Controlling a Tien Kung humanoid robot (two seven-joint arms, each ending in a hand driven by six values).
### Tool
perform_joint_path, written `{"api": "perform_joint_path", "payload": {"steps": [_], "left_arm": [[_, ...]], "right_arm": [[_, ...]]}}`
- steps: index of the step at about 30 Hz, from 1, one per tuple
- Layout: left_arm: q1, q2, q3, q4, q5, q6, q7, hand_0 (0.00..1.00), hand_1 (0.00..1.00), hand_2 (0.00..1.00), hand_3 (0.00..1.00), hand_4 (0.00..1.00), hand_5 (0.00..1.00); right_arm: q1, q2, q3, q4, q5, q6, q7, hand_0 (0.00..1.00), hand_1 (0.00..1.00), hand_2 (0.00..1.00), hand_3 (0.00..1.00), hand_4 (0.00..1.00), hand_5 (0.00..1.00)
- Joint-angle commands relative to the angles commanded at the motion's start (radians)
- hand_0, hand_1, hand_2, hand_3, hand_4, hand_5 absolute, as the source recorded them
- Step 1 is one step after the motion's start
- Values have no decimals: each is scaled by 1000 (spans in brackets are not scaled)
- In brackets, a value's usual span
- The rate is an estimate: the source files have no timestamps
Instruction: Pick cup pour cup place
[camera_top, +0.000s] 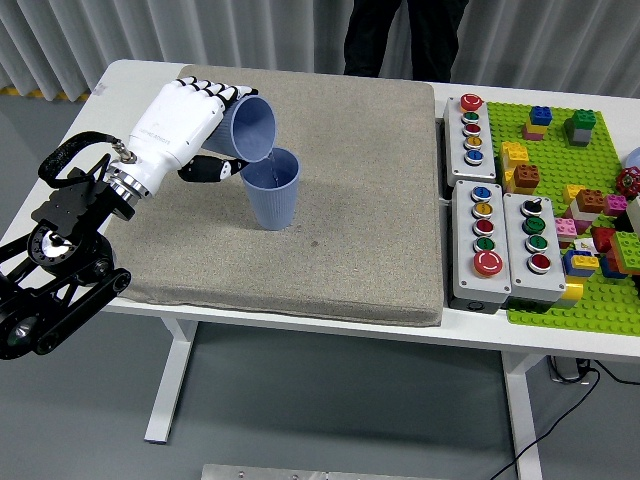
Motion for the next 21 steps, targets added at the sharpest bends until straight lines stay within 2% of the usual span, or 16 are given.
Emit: {"api": "perform_joint_path", "payload": {"steps": [9, 21], "left_arm": [[-15, 8, 34, 32, 30, 27, 5, 633, 618, 643, 686, 672, 109], [-33, 18, 65, 45, 47, 66, 15, 634, 621, 646, 686, 666, 102]], "right_arm": [[1, 0, 4, 0, -3, -1, 0, 695, 683, 619, 601, 24, 181], [4, 0, 9, 0, -8, 0, 0, 695, 682, 618, 601, 25, 181]]}}
